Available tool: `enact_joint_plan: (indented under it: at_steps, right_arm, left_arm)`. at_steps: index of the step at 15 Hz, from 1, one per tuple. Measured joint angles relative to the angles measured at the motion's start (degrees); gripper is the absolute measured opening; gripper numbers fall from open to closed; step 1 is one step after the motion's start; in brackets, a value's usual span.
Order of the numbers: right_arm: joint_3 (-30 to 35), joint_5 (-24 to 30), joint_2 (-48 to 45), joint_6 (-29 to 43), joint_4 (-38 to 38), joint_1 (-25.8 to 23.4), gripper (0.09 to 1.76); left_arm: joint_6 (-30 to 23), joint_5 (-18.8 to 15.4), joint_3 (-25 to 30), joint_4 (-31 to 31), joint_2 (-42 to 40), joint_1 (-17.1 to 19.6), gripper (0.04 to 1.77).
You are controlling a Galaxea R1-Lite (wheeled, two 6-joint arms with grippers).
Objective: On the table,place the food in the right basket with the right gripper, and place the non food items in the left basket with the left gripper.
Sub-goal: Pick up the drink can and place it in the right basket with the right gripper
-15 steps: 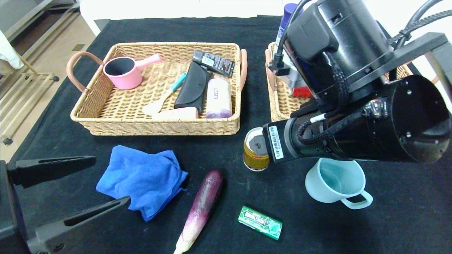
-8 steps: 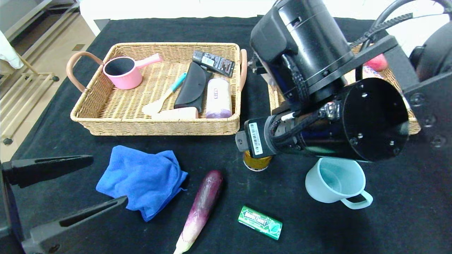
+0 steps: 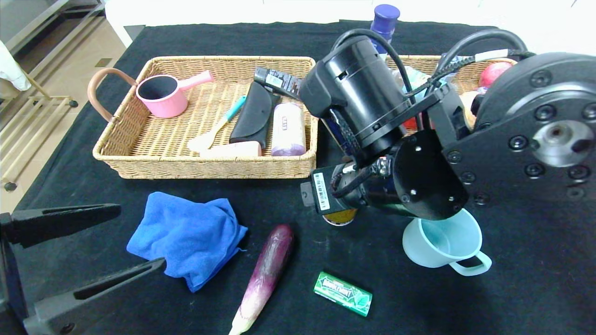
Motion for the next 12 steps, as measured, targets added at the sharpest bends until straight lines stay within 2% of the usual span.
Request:
enact_joint_plan:
  at_steps: [12]
  right_arm:
    - [-0.2,-1.1,4.5,1.2,0.1,-2.2,1.71]
  left_arm:
    - [0.1,-0.1,0.3,0.1,0.2,0.0,1.72]
